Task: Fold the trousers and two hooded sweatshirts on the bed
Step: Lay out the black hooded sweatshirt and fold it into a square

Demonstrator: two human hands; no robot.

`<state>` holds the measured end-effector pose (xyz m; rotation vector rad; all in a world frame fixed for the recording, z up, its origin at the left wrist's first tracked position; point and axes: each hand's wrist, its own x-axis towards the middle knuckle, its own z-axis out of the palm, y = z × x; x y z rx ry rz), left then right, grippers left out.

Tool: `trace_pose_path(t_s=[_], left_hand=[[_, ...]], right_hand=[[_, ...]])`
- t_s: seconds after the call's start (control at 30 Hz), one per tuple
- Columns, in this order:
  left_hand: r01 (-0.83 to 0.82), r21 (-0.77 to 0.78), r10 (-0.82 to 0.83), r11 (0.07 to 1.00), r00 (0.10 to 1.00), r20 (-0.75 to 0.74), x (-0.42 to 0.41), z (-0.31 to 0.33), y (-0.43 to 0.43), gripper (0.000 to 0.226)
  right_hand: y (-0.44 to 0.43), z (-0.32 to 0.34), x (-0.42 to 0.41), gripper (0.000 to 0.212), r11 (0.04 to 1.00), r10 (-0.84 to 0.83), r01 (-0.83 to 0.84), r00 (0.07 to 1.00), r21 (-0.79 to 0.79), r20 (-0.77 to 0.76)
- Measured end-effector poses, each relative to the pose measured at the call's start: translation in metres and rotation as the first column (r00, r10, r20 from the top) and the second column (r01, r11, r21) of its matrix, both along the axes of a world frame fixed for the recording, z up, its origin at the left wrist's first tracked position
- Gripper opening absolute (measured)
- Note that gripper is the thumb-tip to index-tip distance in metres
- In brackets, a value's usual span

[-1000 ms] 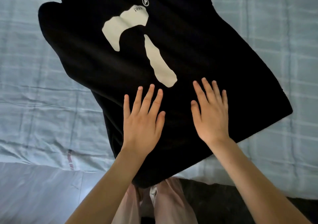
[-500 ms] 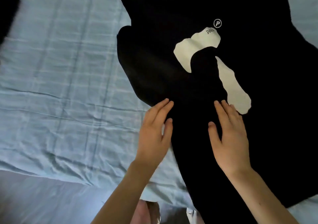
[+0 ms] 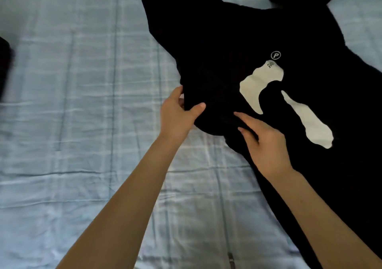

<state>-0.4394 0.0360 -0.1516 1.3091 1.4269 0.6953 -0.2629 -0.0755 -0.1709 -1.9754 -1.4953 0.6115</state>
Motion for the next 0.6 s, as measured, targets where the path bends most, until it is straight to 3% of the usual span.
trace_pose_path(t_s=[0.07,0.17,0.3,0.4,0.5,0.6], left_hand=[[-0.054,0.043,0.055,0.998,0.998,-0.008,-0.009,0.019,-0.005,0.048],[-0.069,0.039,0.069,0.997,0.998,-0.004,-0.018,0.03,-0.018,0.034],[0.034,-0.212,-0.05,0.977,0.996,-0.069,-0.025,-0.006,-0.011,0.029],[0.1,-0.281,-0.08,0.954,0.994,0.08,-0.033,-0.025,-0.006,0.035],[0.27,-0.194,-0.261,0.943,0.963,0.073,-0.026,-0.028,-0.014,0.035],[0.26,-0.047,-0.259,0.965,0.966,0.025,-0.018,-0.017,-0.016,0.029]], right_hand=[[0.002,0.034,0.011,0.035,0.998,-0.006,-0.004,0.988,-0.069,-0.152],[0.001,0.052,0.026,0.031,0.993,0.033,-0.06,0.969,-0.104,-0.243],[-0.005,0.004,0.032,0.029,0.968,-0.026,-0.031,0.974,-0.247,-0.226],[-0.008,-0.023,0.028,0.029,0.98,-0.06,0.026,0.984,-0.198,-0.169],[-0.017,-0.02,0.021,0.028,0.986,-0.086,0.059,0.982,-0.158,-0.168],[-0.02,0.002,0.026,0.023,0.982,-0.145,0.102,0.945,-0.157,-0.294]])
